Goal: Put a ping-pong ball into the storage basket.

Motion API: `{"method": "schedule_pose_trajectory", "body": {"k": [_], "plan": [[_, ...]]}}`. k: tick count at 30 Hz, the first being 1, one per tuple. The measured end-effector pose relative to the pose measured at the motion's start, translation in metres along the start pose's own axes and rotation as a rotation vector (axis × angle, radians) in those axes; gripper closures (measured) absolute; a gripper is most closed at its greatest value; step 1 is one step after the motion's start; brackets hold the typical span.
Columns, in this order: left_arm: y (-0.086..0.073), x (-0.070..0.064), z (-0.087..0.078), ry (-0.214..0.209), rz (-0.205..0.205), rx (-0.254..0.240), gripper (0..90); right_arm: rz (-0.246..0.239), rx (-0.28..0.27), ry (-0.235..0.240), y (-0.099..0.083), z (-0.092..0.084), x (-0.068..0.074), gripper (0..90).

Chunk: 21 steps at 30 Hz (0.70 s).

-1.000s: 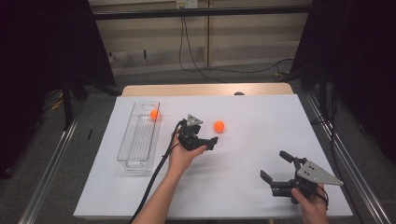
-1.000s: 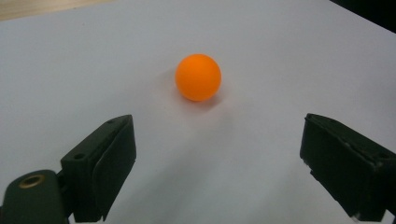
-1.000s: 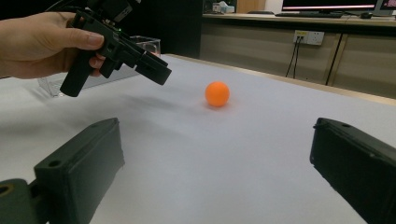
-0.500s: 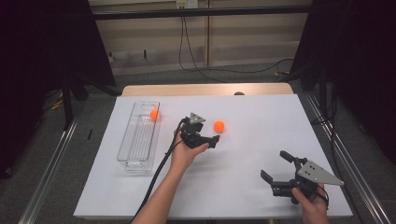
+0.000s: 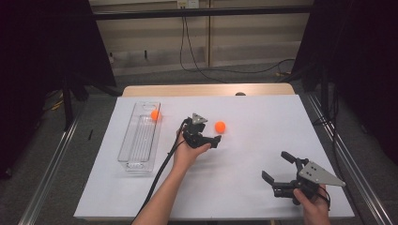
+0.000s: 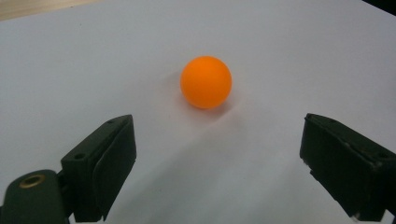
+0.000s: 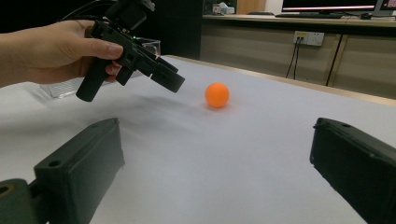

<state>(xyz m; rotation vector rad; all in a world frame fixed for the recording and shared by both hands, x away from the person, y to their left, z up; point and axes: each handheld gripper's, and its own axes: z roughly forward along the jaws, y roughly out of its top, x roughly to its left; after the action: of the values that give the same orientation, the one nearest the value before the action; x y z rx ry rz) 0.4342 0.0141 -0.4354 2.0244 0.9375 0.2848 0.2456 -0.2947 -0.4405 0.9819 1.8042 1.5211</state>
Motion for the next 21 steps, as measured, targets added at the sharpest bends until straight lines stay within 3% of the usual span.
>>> {"method": "schedule_pose_trajectory", "body": {"k": [21], "plan": [[0.002,-0.002,0.013,-0.006,0.002,-0.002,9.3,-0.002,0.001,0.001,0.0,-0.001,0.0,2.2]]}}
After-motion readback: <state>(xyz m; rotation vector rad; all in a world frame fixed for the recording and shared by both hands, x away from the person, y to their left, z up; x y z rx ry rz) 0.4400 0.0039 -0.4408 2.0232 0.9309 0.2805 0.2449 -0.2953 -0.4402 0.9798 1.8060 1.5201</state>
